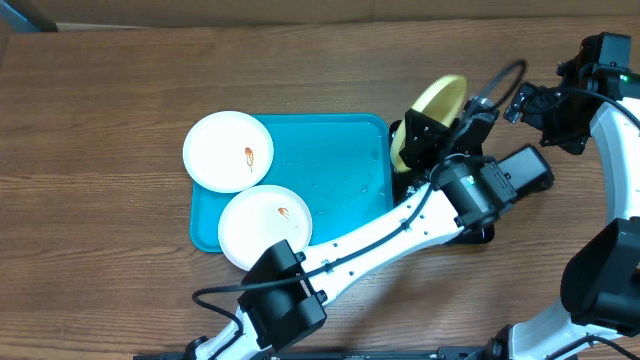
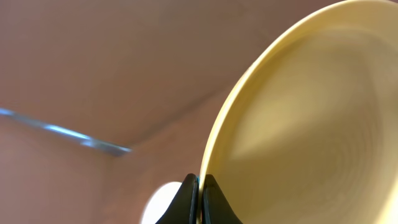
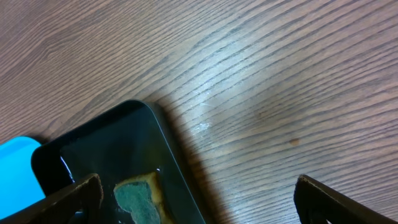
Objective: Clean dirty plates on tray and stack at the side
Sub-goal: 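Lift the yellow plate with the left gripper and place it left of the tray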
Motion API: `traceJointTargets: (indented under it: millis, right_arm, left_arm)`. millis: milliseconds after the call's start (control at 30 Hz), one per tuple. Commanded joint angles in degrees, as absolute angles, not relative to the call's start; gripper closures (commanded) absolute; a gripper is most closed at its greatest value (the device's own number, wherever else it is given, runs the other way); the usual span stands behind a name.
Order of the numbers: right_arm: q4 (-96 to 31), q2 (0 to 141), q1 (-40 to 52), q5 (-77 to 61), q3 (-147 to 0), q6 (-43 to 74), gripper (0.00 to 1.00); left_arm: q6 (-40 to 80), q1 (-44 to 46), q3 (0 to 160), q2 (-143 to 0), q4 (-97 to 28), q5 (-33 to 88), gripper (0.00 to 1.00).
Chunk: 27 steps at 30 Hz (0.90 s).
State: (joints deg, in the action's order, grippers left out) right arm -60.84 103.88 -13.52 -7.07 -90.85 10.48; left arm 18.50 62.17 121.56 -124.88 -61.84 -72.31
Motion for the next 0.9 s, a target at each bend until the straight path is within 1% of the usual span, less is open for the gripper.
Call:
traceJointTargets:
  millis: [0, 100, 133, 267, 400, 467, 600, 633, 733, 867]
  right_arm:
    - [-60.55, 102.87, -13.91, -7.11, -91.11, 10.68, 0.0]
    - [-60.55, 102.87, -13.91, -7.11, -91.11, 10.68, 0.0]
    - [-60.55, 102.87, -13.91, -7.11, -91.11, 10.68, 0.0]
    - [-60.55, 102.87, -13.91, -7.11, -91.11, 10.68, 0.0]
    - [-60.55, 102.87, -13.91, -7.11, -91.11, 10.68, 0.0]
    - [-60.55, 102.87, -13.89, -7.11, -91.11, 10.68, 0.0]
    - [-60.55, 102.87, -13.91, -7.11, -91.11, 10.68, 0.0]
    - [-60.55, 102.87, -13.91, -7.11, -91.11, 10.68, 0.0]
    - [-60.55, 102.87, -13.91, -7.11, -91.11, 10.68, 0.0]
    - [-60.55, 102.87, -13.91, -7.11, -91.11, 10.68, 0.0]
  left_arm:
    - [19.79, 57.01, 123.57, -125.16, -62.15, -45.08, 0.96]
    - [21.71, 52.34, 124.7, -124.18, -63.68, -32.97, 0.96]
    - [22.81, 47.97, 125.64, -123.42, -64.6, -26.04, 0.96]
    - [23.4, 36.69, 126.61, -122.04, -67.24, -11.07, 0.96]
    - [23.38, 23.24, 126.58, -121.78, -71.77, -0.43, 0.96]
    - [23.38, 15.64, 126.37, -121.8, -74.26, 2.79, 0.96]
    - [23.53, 0.43, 126.28, -121.8, -77.69, 4.95, 0.96]
    - [23.9, -6.39, 126.15, -121.8, -79.11, 5.87, 0.96]
    - [23.81, -16.8, 125.95, -121.8, -81.01, 7.09, 0.96]
    - [24.43, -28.12, 124.38, -121.82, -82.08, 4.29, 0.96]
